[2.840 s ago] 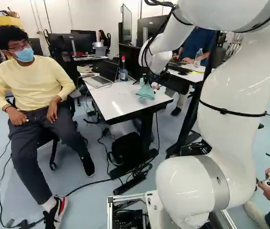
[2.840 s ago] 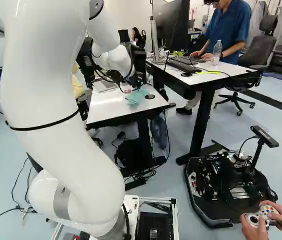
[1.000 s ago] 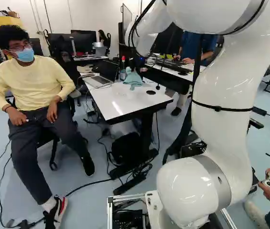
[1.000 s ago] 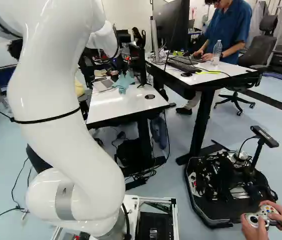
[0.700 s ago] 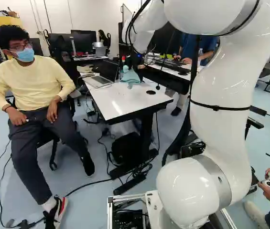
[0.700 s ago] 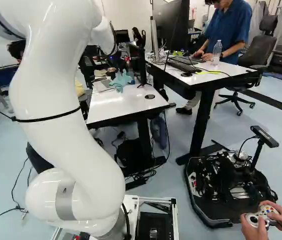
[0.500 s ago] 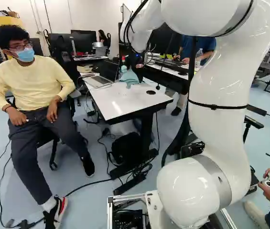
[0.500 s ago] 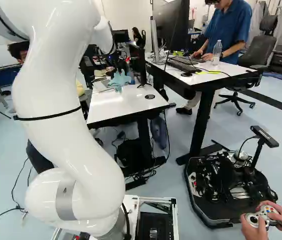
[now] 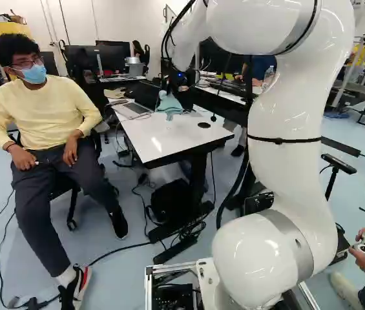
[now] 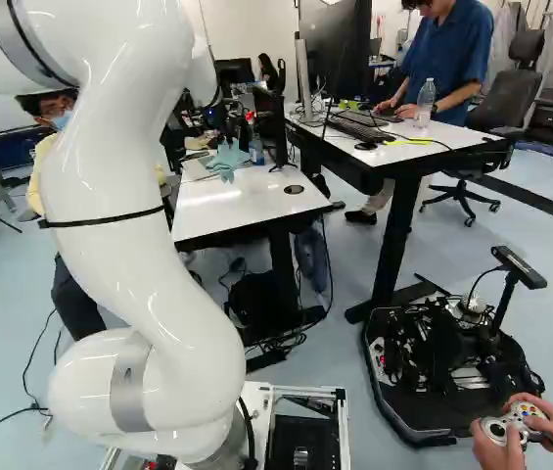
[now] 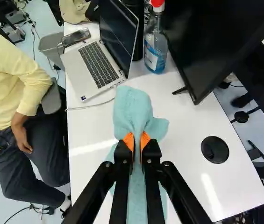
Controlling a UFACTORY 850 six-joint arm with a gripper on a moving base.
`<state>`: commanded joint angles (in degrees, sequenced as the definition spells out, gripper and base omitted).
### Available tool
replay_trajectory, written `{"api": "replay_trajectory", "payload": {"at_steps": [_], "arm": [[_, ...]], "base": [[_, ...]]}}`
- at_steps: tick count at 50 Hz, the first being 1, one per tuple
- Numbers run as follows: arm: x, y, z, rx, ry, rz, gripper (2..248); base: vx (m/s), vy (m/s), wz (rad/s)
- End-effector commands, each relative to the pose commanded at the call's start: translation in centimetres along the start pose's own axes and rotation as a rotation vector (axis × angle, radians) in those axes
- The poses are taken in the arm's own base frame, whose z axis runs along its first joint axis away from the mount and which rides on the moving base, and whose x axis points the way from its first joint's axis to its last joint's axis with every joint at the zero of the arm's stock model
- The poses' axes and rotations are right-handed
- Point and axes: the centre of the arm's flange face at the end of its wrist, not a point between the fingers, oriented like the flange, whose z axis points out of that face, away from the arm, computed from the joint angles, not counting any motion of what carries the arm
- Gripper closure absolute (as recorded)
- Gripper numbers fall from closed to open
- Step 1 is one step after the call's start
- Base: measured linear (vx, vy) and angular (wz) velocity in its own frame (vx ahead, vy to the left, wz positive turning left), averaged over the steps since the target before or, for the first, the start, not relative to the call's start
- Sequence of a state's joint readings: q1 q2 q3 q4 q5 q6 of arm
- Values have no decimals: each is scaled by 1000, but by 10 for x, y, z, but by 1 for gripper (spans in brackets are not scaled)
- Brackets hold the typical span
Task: Clean the table with the green towel
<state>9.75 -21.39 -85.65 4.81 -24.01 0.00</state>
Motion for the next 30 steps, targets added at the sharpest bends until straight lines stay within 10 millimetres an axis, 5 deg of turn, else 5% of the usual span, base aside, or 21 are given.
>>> {"api": "replay_trajectory", "payload": {"at_steps": [30], "arm": [[18,-17,23,25,-22,0,211]], "base": [[0,0,0]]}}
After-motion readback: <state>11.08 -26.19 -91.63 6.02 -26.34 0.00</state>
